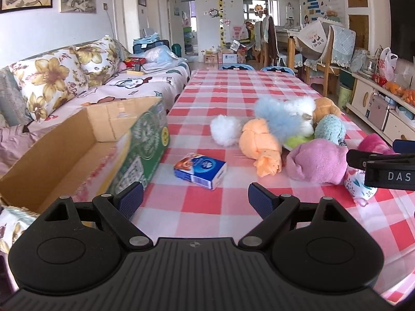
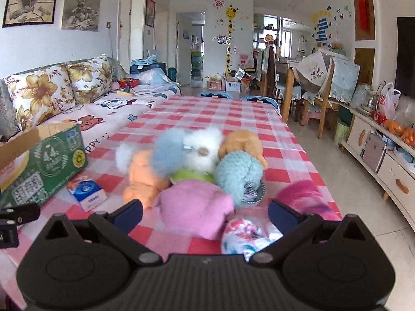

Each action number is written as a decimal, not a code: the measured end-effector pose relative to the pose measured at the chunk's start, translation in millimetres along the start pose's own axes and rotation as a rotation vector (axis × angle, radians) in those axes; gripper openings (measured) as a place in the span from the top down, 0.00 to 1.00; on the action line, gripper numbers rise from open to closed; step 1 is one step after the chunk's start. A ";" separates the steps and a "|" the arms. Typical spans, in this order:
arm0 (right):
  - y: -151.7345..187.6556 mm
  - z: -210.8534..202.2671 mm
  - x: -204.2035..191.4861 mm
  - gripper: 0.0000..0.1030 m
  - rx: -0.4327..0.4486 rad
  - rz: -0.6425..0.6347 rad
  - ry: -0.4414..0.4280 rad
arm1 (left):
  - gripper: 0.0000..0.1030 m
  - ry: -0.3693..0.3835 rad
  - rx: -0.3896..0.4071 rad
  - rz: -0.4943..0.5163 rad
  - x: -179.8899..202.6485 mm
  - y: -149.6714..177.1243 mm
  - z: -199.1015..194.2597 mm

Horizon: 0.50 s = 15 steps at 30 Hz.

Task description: Organize soft objects

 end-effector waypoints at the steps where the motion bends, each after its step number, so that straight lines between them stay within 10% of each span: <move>1: 0.3 -2.6 -3.7 0.01 0.005 0.000 -0.007 | 0.00 -0.003 0.006 -0.006 -1.4 0.5 -2.7; 15: 13.0 -23.4 -50.3 0.01 0.023 -0.049 -0.027 | 0.00 -0.027 0.042 -0.037 -27.9 2.9 -12.4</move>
Point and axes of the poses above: each gripper's, at about its wrist camera, not at the fingertips, and z roughly the way its jaws point, x to its right, y to its underside, the point moved 3 cm from there along z, roughly the way its jaws point, and after that the axes turned 12 degrees about -y, right-handed, at the moved point
